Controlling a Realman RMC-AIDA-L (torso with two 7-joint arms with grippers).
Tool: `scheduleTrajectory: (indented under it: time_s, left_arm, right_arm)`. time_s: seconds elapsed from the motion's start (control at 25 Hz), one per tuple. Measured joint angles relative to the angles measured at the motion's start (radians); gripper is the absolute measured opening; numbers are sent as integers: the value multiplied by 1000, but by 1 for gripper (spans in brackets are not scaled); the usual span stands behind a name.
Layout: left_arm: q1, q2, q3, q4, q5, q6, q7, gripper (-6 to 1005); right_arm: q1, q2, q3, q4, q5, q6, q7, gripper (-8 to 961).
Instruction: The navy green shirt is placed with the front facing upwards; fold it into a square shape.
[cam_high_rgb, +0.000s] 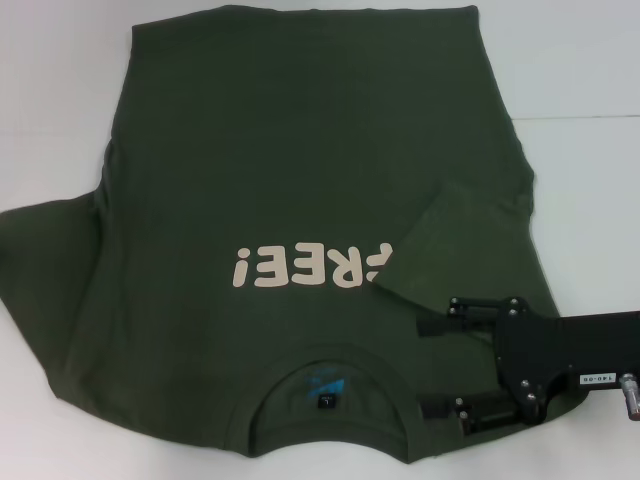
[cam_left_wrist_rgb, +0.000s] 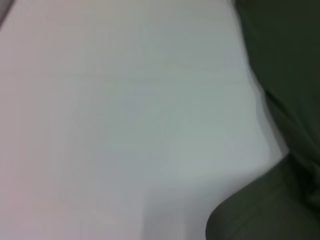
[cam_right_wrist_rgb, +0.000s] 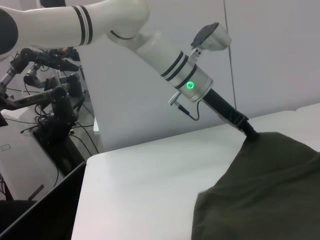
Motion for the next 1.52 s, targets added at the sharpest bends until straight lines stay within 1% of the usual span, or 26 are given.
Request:
scheduleTrajectory:
  time_s: [0.24, 0.48, 0.56, 0.64, 0.72, 0.76, 0.8, 0.84, 0.88, 0.96, 1.08, 1.28, 1.44, 1.52]
  left_arm:
    - [-2, 11, -15, 2, 0, -45, 1, 25]
    - [-3, 15, -31, 2, 0, -44, 5, 26]
    - [-2, 12, -26, 8, -1, -25, 7, 26]
    - [-1, 5, -16, 25, -8, 12, 10, 26]
    - [1, -9, -6, 53, -28, 62, 22, 26]
    - [1, -9, -6, 53, -28, 62, 22, 26]
    - [6, -21, 4, 82, -54, 94, 33, 26]
    - [37, -28, 50, 127, -140, 126, 38, 26]
    - [37, -28, 50, 127, -140, 126, 38, 26]
    - [68, -24, 97, 154, -235, 148, 42, 26]
    - [85, -23, 132, 166, -315, 182, 55, 26]
    - [88, -26, 207, 126, -382, 208, 71, 27]
    - [84, -27, 260, 52, -466, 220, 111, 27]
    - [82, -27, 264, 43, -475, 219, 114, 27]
  right_arm:
    - [1, 0, -2, 10, 0, 12, 0, 912]
    - [1, 0, -2, 13, 1, 15, 0, 912]
    - [1, 0, -2, 14, 2, 18, 0, 912]
    - [1, 0, -1, 18, 3, 21, 0, 912]
    - [1, 0, 0, 21, 3, 23, 0, 912]
    - [1, 0, 0, 22, 3, 23, 0, 912]
    - [1, 0, 0, 23, 3, 24, 0, 912]
    - [1, 0, 0, 23, 3, 25, 0, 912]
    - [1, 0, 0, 24, 3, 25, 0, 912]
    - [1, 0, 0, 25, 3, 26, 1, 911]
    - [1, 0, 1, 25, 3, 30, 3, 911]
    - [1, 0, 1, 26, 5, 39, 3, 911]
    - [1, 0, 1, 26, 5, 41, 3, 911]
    - [1, 0, 1, 26, 5, 41, 3, 911]
